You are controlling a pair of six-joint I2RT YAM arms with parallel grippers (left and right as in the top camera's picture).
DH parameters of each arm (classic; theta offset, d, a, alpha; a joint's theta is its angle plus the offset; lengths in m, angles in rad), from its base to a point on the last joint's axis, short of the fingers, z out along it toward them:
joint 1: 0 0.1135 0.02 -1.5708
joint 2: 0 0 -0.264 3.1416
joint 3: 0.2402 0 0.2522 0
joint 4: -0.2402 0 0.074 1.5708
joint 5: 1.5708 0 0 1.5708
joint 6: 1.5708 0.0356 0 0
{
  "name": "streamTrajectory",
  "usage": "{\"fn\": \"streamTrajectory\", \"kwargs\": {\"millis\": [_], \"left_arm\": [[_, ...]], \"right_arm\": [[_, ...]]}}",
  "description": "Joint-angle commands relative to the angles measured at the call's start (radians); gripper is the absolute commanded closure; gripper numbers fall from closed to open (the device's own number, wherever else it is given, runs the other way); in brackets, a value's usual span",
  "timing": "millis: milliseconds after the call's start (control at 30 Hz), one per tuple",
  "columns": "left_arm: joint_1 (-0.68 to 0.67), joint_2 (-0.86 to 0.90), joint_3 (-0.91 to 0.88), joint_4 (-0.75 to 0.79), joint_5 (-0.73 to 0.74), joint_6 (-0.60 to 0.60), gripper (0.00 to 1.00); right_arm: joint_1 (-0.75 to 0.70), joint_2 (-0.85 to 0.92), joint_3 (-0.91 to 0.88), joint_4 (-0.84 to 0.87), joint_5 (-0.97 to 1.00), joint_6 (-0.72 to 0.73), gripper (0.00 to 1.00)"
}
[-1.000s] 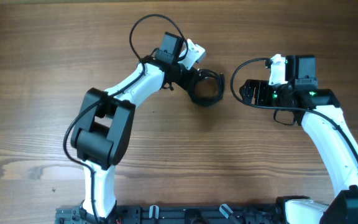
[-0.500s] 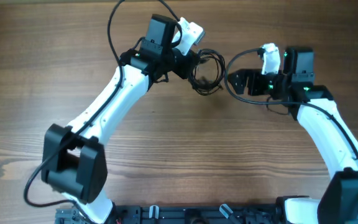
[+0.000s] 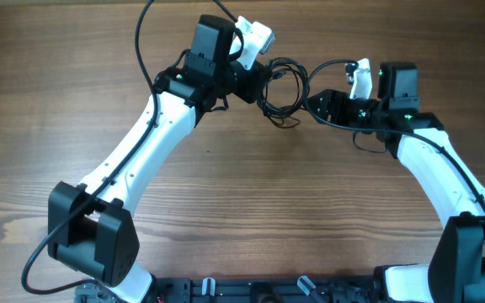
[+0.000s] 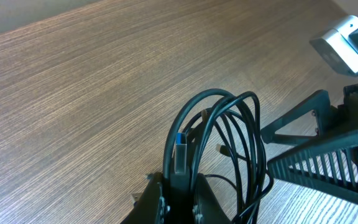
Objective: Untangle cables
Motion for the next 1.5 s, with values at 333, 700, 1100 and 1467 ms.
{"fn": "streamTrajectory", "kwargs": {"millis": [333, 700, 1100, 1467], "left_arm": [[-0.007, -0.032, 0.056, 0.039, 0.070, -0.040, 0.92], [-0.006, -0.034, 0.069, 0.010, 0.092, -0.063, 0.92], [-0.006, -0.034, 0.072, -0.001, 0.167, -0.066, 0.92], [-0.005, -0.034, 0.078, 0.000, 0.201, -0.101, 0.93]], "right_arm": [[0.009, 0.018, 0.007, -0.035, -0.137, -0.305, 0.37], [0.009, 0.018, 0.007, 0.038, -0.039, -0.518, 0.31], [0.009, 0.018, 0.007, 0.063, 0.056, -0.590, 0.34], [0.010, 0.018, 0.006, 0.129, -0.072, -0.614, 0.66]]}}
